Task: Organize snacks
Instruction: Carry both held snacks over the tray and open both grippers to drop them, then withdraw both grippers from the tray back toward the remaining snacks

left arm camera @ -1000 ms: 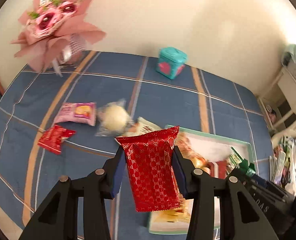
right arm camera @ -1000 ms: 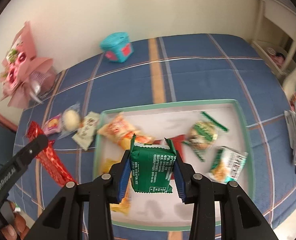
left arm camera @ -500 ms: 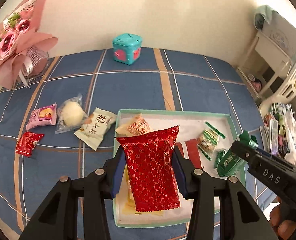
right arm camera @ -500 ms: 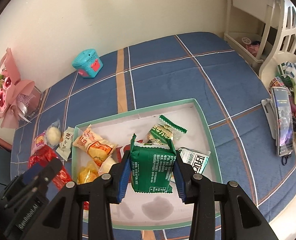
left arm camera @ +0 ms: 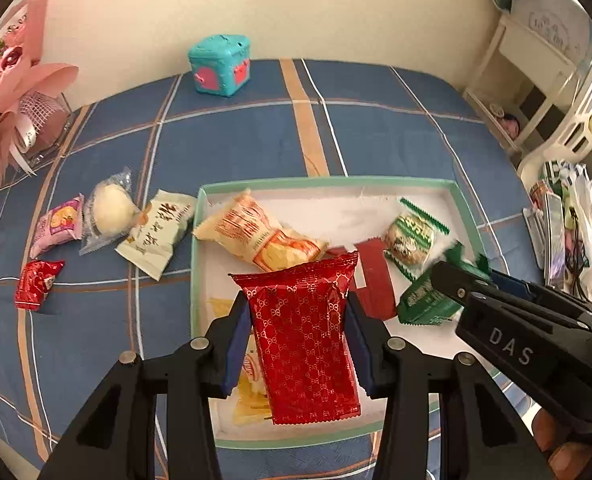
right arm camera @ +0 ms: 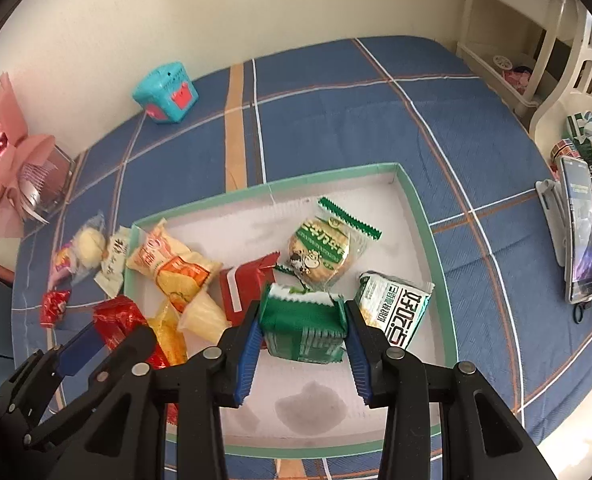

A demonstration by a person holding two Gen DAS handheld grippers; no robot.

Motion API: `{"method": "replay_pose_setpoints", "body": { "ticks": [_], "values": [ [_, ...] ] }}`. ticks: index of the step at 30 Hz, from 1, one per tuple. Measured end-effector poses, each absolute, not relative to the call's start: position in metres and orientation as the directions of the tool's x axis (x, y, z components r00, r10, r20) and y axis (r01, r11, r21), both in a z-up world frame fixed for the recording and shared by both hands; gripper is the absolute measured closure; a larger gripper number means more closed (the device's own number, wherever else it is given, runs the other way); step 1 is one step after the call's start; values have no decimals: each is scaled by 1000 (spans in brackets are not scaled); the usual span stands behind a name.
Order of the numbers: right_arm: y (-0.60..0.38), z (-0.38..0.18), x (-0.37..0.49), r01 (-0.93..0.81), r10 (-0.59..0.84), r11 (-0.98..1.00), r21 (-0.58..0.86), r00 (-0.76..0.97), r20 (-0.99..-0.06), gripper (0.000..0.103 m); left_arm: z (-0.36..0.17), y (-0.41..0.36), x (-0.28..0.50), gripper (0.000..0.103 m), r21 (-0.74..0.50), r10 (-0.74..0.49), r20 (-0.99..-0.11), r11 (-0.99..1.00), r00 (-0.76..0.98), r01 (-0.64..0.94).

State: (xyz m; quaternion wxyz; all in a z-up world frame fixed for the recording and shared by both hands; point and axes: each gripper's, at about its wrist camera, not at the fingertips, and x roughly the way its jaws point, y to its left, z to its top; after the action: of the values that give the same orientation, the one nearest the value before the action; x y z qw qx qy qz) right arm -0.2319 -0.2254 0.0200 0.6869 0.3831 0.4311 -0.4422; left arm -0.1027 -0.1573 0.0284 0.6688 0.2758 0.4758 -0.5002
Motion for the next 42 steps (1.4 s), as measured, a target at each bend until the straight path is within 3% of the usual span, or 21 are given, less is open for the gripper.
{"method": "replay_pose_setpoints", "body": {
  "ticks": [9, 20, 35, 42],
  "values": [
    [-225, 18, -231, 938, -271, 318, 140, 232, -934, 61, 24, -159, -107, 56, -90, -387, -921, 339, 52, 936],
    [-226, 22, -233, 938, -278, 314, 146, 238, -931, 61, 28, -157, -103, 47, -93, -395, -917, 349, 56, 933],
    [-223, 24, -227, 935, -282, 326, 139, 237, -930, 61, 34, -113, -8, 47, -152, -411, -899, 616, 151, 773],
    [-221, 25, -220, 931, -286, 340, 130, 234, -929, 60, 33, -107, 3, 45, -166, -416, -897, 634, 152, 755]
  ]
}}
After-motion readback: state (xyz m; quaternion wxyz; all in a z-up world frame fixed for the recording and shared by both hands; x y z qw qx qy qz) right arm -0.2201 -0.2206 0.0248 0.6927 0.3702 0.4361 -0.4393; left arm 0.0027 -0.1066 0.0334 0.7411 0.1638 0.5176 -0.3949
